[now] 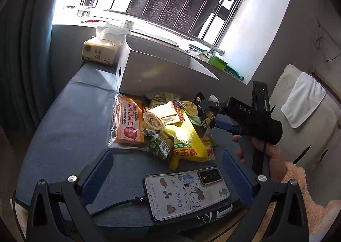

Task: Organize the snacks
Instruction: 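Grasp the dark blue chip bag with the right tool while the left tool grasps the jelly cup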

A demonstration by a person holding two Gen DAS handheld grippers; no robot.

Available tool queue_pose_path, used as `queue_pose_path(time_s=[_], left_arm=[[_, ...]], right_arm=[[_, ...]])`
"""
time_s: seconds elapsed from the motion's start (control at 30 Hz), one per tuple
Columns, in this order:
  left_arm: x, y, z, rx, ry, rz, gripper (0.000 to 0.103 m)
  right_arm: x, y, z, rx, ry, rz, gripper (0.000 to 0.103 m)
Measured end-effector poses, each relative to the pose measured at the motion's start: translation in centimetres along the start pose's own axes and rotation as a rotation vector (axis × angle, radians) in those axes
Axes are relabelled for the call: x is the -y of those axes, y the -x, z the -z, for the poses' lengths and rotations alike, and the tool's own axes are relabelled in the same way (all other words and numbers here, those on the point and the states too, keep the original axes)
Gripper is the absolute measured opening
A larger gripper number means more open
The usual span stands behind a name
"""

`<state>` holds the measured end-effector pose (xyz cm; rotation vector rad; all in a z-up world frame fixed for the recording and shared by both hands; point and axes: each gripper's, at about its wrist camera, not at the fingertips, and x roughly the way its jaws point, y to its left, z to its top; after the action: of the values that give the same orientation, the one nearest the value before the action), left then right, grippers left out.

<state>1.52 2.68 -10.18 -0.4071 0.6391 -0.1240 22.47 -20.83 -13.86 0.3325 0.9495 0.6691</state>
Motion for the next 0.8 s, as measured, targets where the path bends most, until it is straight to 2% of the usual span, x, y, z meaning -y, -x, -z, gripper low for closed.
queue_pose_path(time_s=[0.07,0.1,0.13,0.2,0.37,0.47,0.63,0.8], left_arm=[[-0.2,-0.2,0.0,-0.007,0.007,-0.001,0.103],[-0.2,-0.3,0.1,-0.011,0.007,-0.008,0.103],[-0.3,-0.4,0.1,-0.012,0.004,-0.016,0.103],[-0.4,-0.5,0.1,-0.015,0.001,-0.022,0.103],[-0.4,-2.1,-0.5,-0.042,-0.039,-0.052,0.103],[0.0,-3.9,-1.4,-0.078,-0.09,-0.094,0.103],[0.8,-8.0,-3.5,-0.139,-0.183,-0.139,0.103],[1.1,-12.8,-4.4,-0.217,-0.311,-0.271,0.103]], right_arm=[[0.3,-1.2,-0.4,-0.018,-0.013,0.063,0.099],[0.5,-1.6,-0.5,-0.028,-0.018,0.097,0.072],[0.7,-1.6,-0.4,-0.021,-0.023,0.072,0.06],[1.1,-1.0,-0.1,0.001,-0.021,0.022,0.058],[1.6,1.5,0.8,0.031,-0.042,-0.019,0.057],[1.0,4.0,1.3,0.076,-0.002,0.003,0.058],[-0.2,7.8,2.6,0.125,0.036,-0.016,0.058],[-1.0,10.6,4.5,0.172,0.053,-0.021,0.058]])
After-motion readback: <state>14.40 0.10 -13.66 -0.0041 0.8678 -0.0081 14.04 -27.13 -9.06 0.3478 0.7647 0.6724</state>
